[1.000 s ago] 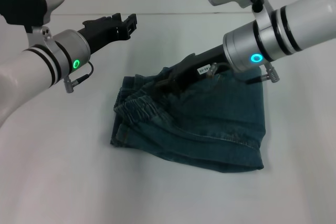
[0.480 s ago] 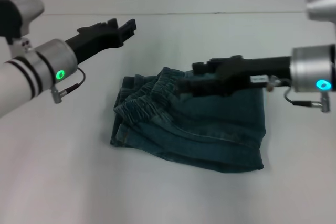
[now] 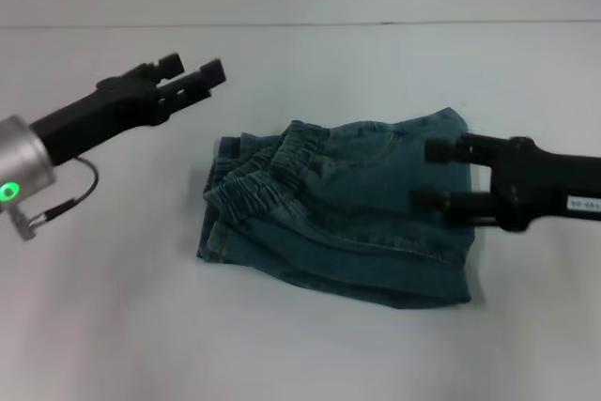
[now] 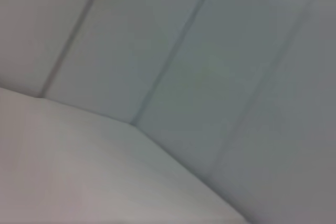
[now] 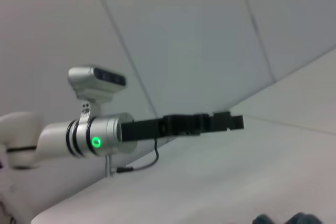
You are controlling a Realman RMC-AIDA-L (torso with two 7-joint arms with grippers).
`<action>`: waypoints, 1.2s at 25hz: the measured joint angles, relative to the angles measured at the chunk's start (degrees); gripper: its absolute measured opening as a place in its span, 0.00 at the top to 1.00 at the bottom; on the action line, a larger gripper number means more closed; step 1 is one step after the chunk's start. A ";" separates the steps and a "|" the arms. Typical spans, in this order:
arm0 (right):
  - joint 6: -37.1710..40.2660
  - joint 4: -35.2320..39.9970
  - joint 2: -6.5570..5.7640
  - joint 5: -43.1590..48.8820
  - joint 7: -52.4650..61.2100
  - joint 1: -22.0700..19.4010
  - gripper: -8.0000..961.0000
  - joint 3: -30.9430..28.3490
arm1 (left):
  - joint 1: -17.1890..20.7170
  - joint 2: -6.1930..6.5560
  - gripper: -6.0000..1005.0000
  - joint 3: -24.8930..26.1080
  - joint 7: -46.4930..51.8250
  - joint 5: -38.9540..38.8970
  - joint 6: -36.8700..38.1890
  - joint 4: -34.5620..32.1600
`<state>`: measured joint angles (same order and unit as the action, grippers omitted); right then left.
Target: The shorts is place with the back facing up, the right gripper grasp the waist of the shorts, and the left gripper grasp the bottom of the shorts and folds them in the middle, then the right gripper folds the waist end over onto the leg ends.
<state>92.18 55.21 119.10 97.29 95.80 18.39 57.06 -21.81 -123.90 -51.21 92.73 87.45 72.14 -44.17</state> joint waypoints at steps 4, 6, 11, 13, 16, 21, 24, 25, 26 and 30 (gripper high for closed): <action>4.21 -0.01 -0.06 4.51 -3.43 -0.87 0.04 -3.05 | 0.75 0.57 0.12 8.21 0.59 9.41 12.70 0.01; 5.86 -0.10 -0.10 7.29 -4.67 -0.93 0.05 -4.38 | 1.19 0.69 0.13 10.65 0.93 14.30 17.76 -0.81; 7.92 -0.17 0.15 11.19 -7.14 -1.11 0.05 -5.83 | 1.95 0.80 0.13 13.51 0.57 23.09 26.23 -2.07; 7.95 -0.49 0.29 11.87 -8.55 -1.20 0.05 -5.88 | 2.13 0.77 0.13 13.66 0.24 24.56 27.28 -2.19; 7.72 -1.63 0.34 11.97 -11.35 -1.15 0.05 -6.02 | 2.09 0.59 0.13 13.19 -0.48 25.08 27.42 -2.18; 6.96 -2.71 0.29 12.01 -12.53 -0.49 0.05 -6.57 | 1.52 0.38 0.13 12.25 -1.38 25.24 27.59 -1.82; 7.00 -2.72 0.28 12.01 -12.27 -0.39 0.05 -6.62 | 1.21 0.30 0.13 11.91 -1.41 25.27 27.65 -1.71; 7.00 -2.72 0.27 12.01 -12.21 -0.38 0.05 -6.70 | 1.11 0.29 0.13 11.86 -1.42 25.28 27.65 -1.63; 7.00 -2.73 0.27 12.01 -12.19 -0.38 0.05 -6.85 | 1.04 0.29 0.13 11.82 -1.46 25.28 27.66 -1.52; 7.19 -2.75 0.18 12.01 -12.12 -0.38 0.05 -7.75 | 0.63 0.23 0.13 11.35 -2.06 25.28 27.50 -0.65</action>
<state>99.37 52.47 119.29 109.30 83.68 18.01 49.31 -21.18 -123.67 -39.86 90.67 112.73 99.63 -44.82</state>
